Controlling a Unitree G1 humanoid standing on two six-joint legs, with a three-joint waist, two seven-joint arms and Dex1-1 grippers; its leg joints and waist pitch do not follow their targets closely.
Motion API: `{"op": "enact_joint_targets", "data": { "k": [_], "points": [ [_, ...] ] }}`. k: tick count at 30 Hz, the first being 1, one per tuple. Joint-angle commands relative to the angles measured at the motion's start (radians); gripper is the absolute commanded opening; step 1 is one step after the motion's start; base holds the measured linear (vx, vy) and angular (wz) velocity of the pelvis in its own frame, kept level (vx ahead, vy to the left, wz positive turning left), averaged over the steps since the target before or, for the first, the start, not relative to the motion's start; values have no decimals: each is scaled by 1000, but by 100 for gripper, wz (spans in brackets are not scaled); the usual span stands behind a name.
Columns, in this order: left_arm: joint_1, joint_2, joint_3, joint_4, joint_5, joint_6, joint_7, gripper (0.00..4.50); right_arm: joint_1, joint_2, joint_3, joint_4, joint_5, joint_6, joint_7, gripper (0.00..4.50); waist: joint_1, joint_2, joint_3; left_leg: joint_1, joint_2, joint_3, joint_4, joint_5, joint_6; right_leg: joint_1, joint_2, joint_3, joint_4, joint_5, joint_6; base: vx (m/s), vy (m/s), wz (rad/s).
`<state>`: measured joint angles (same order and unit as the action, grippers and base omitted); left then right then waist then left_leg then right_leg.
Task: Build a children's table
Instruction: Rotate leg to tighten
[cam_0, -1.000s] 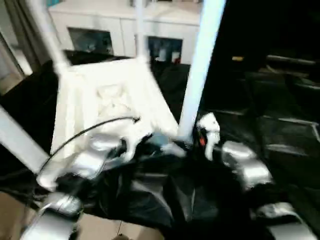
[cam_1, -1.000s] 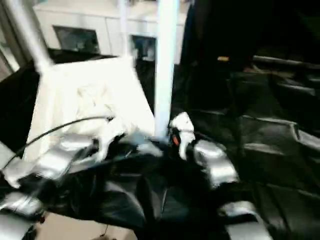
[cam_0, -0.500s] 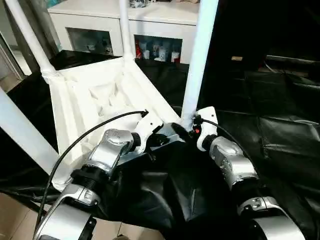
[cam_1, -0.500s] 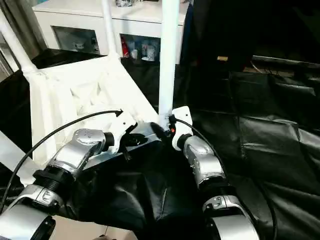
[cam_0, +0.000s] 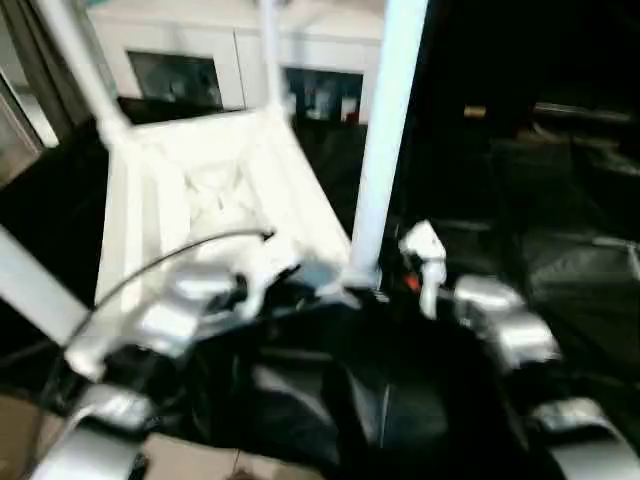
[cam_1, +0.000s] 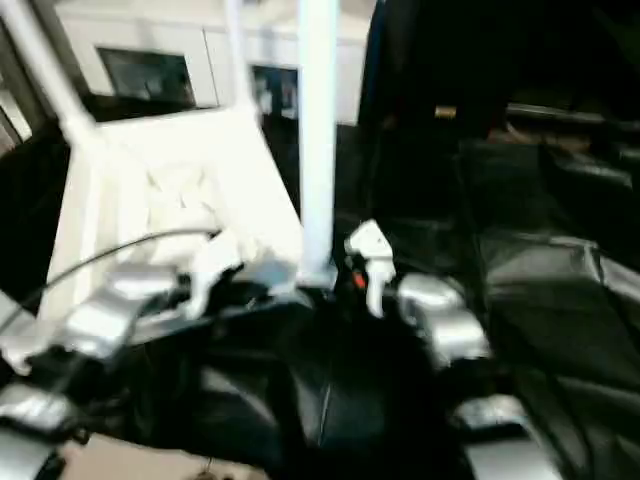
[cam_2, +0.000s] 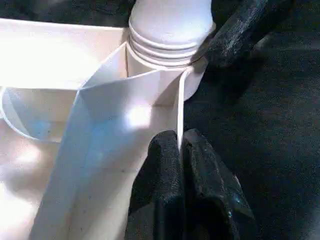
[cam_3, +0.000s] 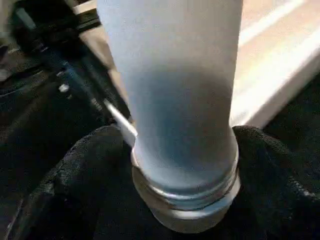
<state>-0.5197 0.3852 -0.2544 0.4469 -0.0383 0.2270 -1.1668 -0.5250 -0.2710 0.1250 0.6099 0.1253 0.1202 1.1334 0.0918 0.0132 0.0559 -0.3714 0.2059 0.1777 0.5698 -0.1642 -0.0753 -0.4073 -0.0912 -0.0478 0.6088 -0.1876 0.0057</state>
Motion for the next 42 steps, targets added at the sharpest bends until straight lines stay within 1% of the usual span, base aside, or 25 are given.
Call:
{"op": "enact_joint_targets", "data": {
  "k": [1,3,5,8,10,15,16,17,18,19,20,22,23,28,29,30,32,33,35,36,37,38,39,40,42],
  "points": [
    [-1,-8,-15,-59,-54,13,-51,0,15,5,42,-5,-1,12,47,354,4,-4,-66,10,21,4,-60,-223,47,51,-40,28,-63,-135,-265,0,0,0],
    [11,12,-20,-84,-68,26,-87,0,17,-8,54,-16,7,19,75,351,4,-1,-66,10,20,3,-61,-234,39,51,-40,29,-65,-154,-260,0,0,0],
    [11,16,-21,-82,-63,21,-91,0,19,-10,58,-22,9,24,84,321,4,0,-65,10,20,3,-62,-237,37,50,-38,29,-64,-152,-260,0,0,0],
    [12,18,-19,-72,-54,14,-88,0,25,-7,62,-30,8,24,95,303,6,-2,-66,10,19,3,-61,-229,34,51,-38,29,-63,-136,-262,0,0,0],
    [12,17,-16,-64,-43,6,-72,0,29,-3,65,-33,7,23,96,280,8,-2,-67,11,19,3,-60,-224,36,50,-38,29,-62,-127,-263,0,0,0],
    [0,-2,4,-38,-24,3,4,0,40,13,59,-33,6,22,60,268,9,-1,-64,11,19,3,-62,-234,32,49,-39,30,-65,-148,-255,0,0,0],
    [-3,-6,7,-33,-21,4,17,0,42,16,58,-33,4,21,48,268,9,-2,-62,11,18,2,-63,-249,27,49,-39,30,-68,-174,-249,0,0,0],
    [-17,-18,15,-8,-4,5,69,0,37,32,44,-9,-11,17,-24,267,8,-2,-58,13,19,2,-66,-267,19,46,-40,31,-72,-210,-239,0,0,0],
    [-33,-34,25,19,9,11,124,0,29,51,28,21,-27,10,-105,267,5,-5,-54,16,16,2,-69,-298,6,42,-40,33,-79,-266,-225,0,0,0],
    [-43,-46,33,36,11,10,153,0,25,64,19,40,-39,4,-160,266,5,-5,-54,19,15,1,-69,-313,-2,41,-41,33,-81,-300,-216,0,0,0],
    [-58,-66,46,57,14,15,201,0,19,84,3,69,-49,1,-239,266,1,-8,-54,18,14,-2,-71,-326,-11,43,-45,32,-86,-353,-195,0,0,0],
    [-80,-95,60,85,20,16,269,0,12,116,-20,105,-57,5,-345,266,-4,-8,-54,20,14,-4,-73,-336,-23,37,-44,32,-90,-389,-176,0,0,0],
    [-93,-114,65,102,27,17,311,0,10,139,-31,119,-57,10,-396,266,-8,-10,-54,17,14,-5,-73,-329,-23,39,-44,33,-90,-387,-171,0,0,0],
    [-144,-209,73,160,43,24,450,0,-15,259,-64,182,-63,28,-621,266,-7,-7,-55,15,12,-4,-74,-315,-17,36,-43,34,-92,-363,-160,0,0,0],
    [-144,-209,73,160,43,24,450,0,-15,259,-64,182,-63,28,-621,266,-7,-6,-56,16,12,-4,-73,-311,-19,36,-41,34,-90,-347,-163,0,0,0],
    [-160,-252,72,179,48,19,496,0,-33,309,-65,211,-63,10,-667,266,-7,-3,-56,14,12,-3,-74,-311,-19,37,-42,34,-90,-335,-166,0,0,0],
    [-163,-269,70,183,46,18,502,0,-40,330,-67,218,-48,5,-653,266,-7,-4,-57,15,10,-3,-73,-315,-16,38,-40,34,-90,-325,-166,0,0,0],
    [-161,-282,70,179,37,12,493,0,-44,343,-71,211,-30,14,-632,322,-6,-1,-57,14,11,-3,-73,-313,-11,39,-41,34,-89,-308,-169,0,0,0],
    [-161,-286,71,179,31,8,487,0,-46,347,-74,206,-24,22,-627,335,-5,-3,-58,13,10,-2,-72,-304,-4,40,-39,34,-87,-286,-173,0,0,0],
    [-154,-283,65,168,24,2,460,0,-44,337,-65,192,-28,23,-608,338,-6,1,-59,11,11,-3,-72,-293,2,42,-39,34,-84,-265,-178,0,0,0],
    [-150,-279,61,162,21,-1,444,0,-43,331,-60,185,-31,23,-600,338,-6,1,-60,10,11,-3,-71,-291,4,43,-39,34,-84,-261,-178,0,0,0],
    [-134,-259,47,140,14,-11,384,0,-36,296,-39,158,-35,13,-532,365,-6,3,-61,11,11,-2,-71,-289,6,43,-39,34,-84,-255,-180,0,0,0],
    [-131,-255,45,137,12,-14,372,0,-35,290,-35,154,-35,11,-519,365,-5,1,-63,10,10,-2,-70,-285,10,46,-39,33,-83,-247,-181,0,0,0],
    [-125,-245,40,130,9,-18,347,0,-33,272,-25,147,-38,6,-483,365,-5,10,-66,10,11,-2,-69,-275,11,46,-38,33,-80,-224,-188,0,0,0],
    [-111,-224,34,113,2,-25,302,0,-28,235,-7,131,-43,-12,-401,365,-5,6,-68,7,11,0,-65,-250,24,52,-38,32,-77,-166,-206,0,0,0]
  ]
}}
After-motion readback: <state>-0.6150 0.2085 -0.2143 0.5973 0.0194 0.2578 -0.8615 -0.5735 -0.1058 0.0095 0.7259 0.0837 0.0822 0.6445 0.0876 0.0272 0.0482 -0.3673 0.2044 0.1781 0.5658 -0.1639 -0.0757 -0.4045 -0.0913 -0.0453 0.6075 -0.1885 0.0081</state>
